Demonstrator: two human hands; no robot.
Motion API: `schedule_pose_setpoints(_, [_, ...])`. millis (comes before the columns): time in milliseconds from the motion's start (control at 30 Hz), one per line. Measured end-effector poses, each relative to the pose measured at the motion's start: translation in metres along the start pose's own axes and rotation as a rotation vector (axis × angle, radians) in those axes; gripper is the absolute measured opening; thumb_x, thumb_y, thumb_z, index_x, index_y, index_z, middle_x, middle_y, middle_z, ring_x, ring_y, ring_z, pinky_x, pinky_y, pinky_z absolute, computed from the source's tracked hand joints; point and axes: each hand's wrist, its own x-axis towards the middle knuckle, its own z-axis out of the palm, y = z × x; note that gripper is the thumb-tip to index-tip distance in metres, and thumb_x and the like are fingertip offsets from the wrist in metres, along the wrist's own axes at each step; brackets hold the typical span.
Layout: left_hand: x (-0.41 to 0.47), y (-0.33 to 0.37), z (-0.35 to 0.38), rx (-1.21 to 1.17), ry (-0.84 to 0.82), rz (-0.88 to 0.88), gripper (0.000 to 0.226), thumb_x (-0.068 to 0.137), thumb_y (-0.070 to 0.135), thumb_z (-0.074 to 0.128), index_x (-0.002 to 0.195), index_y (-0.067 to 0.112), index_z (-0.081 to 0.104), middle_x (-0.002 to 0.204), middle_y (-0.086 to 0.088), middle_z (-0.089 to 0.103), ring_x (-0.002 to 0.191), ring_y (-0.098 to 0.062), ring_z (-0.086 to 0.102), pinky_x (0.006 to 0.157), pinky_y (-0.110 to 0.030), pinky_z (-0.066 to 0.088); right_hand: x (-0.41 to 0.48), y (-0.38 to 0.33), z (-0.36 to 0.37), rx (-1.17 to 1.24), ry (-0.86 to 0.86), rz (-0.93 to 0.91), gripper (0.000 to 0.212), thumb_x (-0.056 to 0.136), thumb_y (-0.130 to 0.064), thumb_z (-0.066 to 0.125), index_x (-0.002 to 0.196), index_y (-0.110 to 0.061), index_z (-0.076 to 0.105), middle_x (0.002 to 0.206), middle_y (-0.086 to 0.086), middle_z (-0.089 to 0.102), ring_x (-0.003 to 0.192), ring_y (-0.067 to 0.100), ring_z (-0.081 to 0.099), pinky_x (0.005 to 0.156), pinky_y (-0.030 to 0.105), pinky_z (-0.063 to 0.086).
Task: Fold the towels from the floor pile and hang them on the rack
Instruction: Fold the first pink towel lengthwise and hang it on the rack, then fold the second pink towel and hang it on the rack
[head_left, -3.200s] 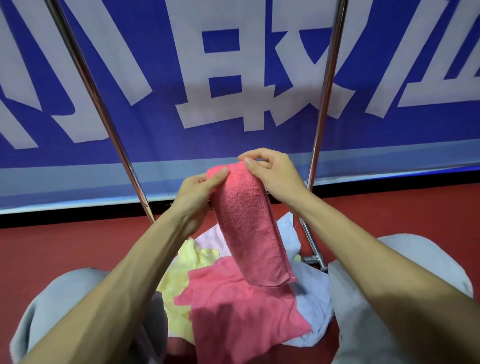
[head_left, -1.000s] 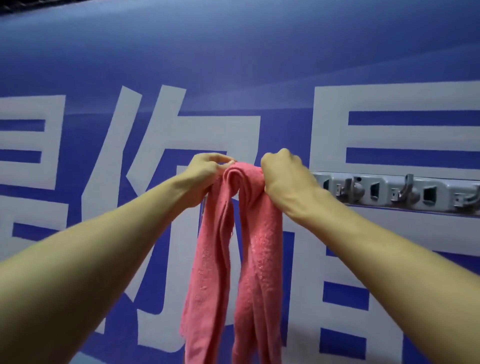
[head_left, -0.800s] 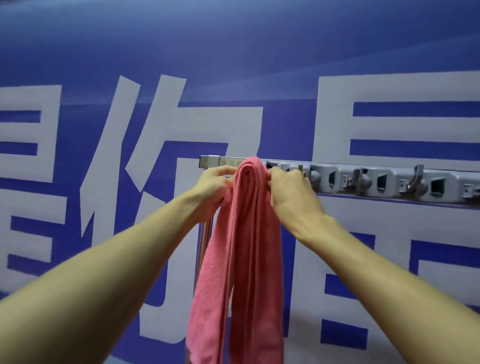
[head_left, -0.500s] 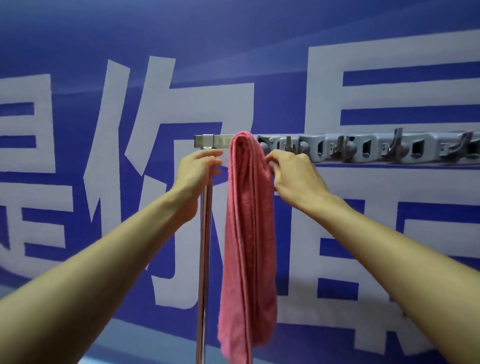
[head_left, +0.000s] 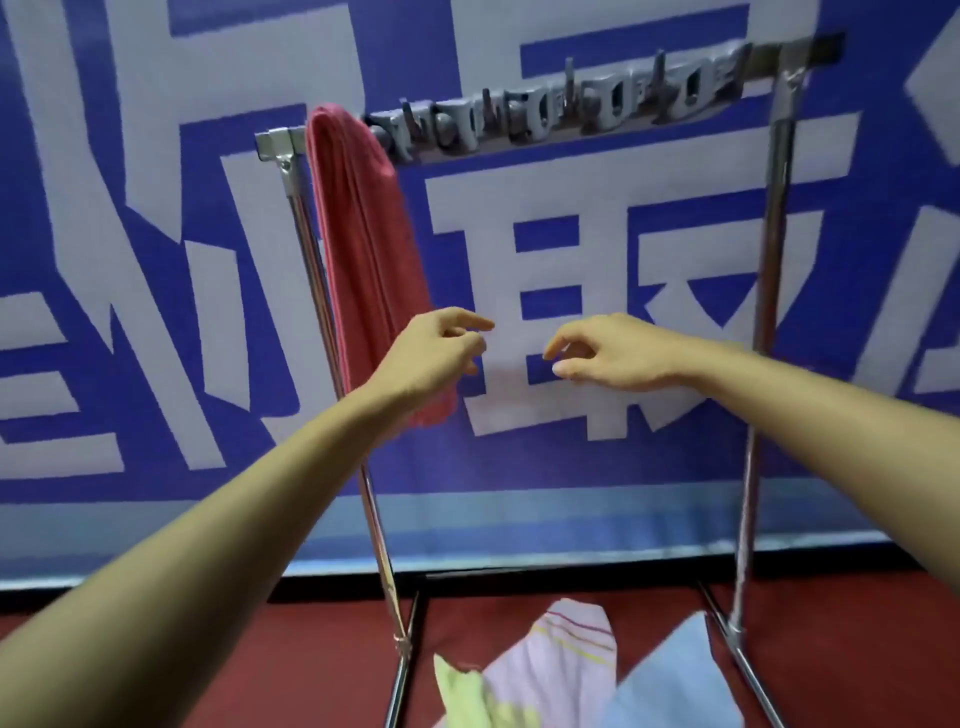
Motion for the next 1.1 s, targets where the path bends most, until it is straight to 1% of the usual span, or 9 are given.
schedule_pose_setpoints(167, [-0.032,-0.053,0.085,0.07,-0.288,-0.115,0.022,0.09,0.01,0.052,0.095,0.022,0.069,0.093,-0.002,0.068,0.076,-0.011,0.063,0.069,-0.021,0.046,-0.049,0.07,0.069,0.109,-0.136,0.14,0.026,0.095,-0.026,0.054,0.117,-0.016,0.061,0.104,-0.002,0.068,0.088,0.015,0.068,0.079,0.025,0.049])
schedule_pose_setpoints(300, [-0.05,-0.106,0.159,0.126,-0.542,-0.197,0.02,0.092,0.009,0.055,0.104,0.012,0.069,0.1,-0.004,0.068,0.085,-0.013,0.06,0.064,-0.007,0.044,-0.064,0.126,0.137,0.125,-0.243,0.245,0.027,0.093,-0.027,0.056,0.117,-0.018,0.062,0.104,0.004,0.071,0.092,0.017,0.067,0.083,0.025,0.047])
schedule_pose_setpoints(367, [-0.055,-0.137,0.192,0.133,-0.613,-0.233,0.019,0.092,0.01,0.055,0.105,0.011,0.07,0.1,-0.003,0.068,0.087,-0.011,0.06,0.07,-0.008,0.045,-0.069,0.152,0.175,0.158,-0.271,0.3,0.025,0.092,-0.027,0.056,0.114,-0.018,0.064,0.1,0.003,0.072,0.088,0.017,0.067,0.083,0.025,0.047])
schedule_pose_setpoints(467, [-0.066,-0.189,0.238,0.096,-0.707,-0.299,0.017,0.091,0.007,0.056,0.099,0.012,0.069,0.095,-0.002,0.067,0.086,-0.013,0.059,0.087,-0.026,0.049,-0.083,0.182,0.237,0.234,-0.319,0.368,0.02,0.09,-0.02,0.058,0.107,-0.013,0.068,0.082,-0.005,0.066,0.079,0.012,0.061,0.071,0.015,0.045])
schedule_pose_setpoints(567, [-0.087,-0.243,0.275,0.105,-0.794,-0.399,0.023,0.091,0.003,0.053,0.109,0.004,0.067,0.098,-0.002,0.064,0.09,-0.013,0.058,0.077,-0.014,0.046,-0.098,0.21,0.305,0.286,-0.424,0.446,0.018,0.09,-0.015,0.058,0.104,-0.011,0.068,0.08,-0.004,0.063,0.074,0.013,0.059,0.05,0.005,0.039])
schedule_pose_setpoints(633, [-0.102,-0.282,0.293,0.161,-0.817,-0.449,0.025,0.091,0.007,0.054,0.112,0.01,0.067,0.101,-0.001,0.066,0.091,-0.012,0.058,0.071,-0.013,0.044,-0.107,0.227,0.349,0.327,-0.476,0.518,0.018,0.09,-0.014,0.056,0.103,-0.011,0.068,0.082,-0.002,0.065,0.069,0.013,0.06,0.051,0.007,0.04])
schedule_pose_setpoints(767, [-0.132,-0.36,0.31,0.229,-0.787,-0.624,0.03,0.091,0.009,0.055,0.12,0.007,0.061,0.113,-0.008,0.063,0.095,-0.017,0.057,0.07,-0.017,0.044,-0.117,0.242,0.418,0.34,-0.553,0.579,0.023,0.091,-0.013,0.051,0.106,-0.008,0.068,0.087,-0.005,0.059,0.089,0.017,0.057,0.07,0.016,0.043])
schedule_pose_setpoints(900, [-0.162,-0.42,0.318,0.306,-0.748,-0.747,0.043,0.092,0.016,0.057,0.133,0.005,0.049,0.124,-0.015,0.059,0.105,-0.031,0.06,0.078,-0.03,0.044,-0.125,0.242,0.479,0.256,-0.65,0.642,0.028,0.093,-0.02,0.05,0.111,-0.006,0.066,0.122,0.01,0.064,0.113,0.03,0.058,0.097,0.034,0.045])
schedule_pose_setpoints(1100, [-0.187,-0.467,0.319,0.711,-0.712,-0.644,0.031,0.086,0.025,0.061,0.114,0.011,0.061,0.12,-0.013,0.05,0.115,-0.033,0.049,0.091,-0.045,0.046,-0.143,0.238,0.516,0.215,-0.723,0.656,0.031,0.09,-0.029,0.06,0.118,-0.016,0.059,0.127,0.008,0.06,0.117,0.027,0.054,0.092,0.029,0.041])
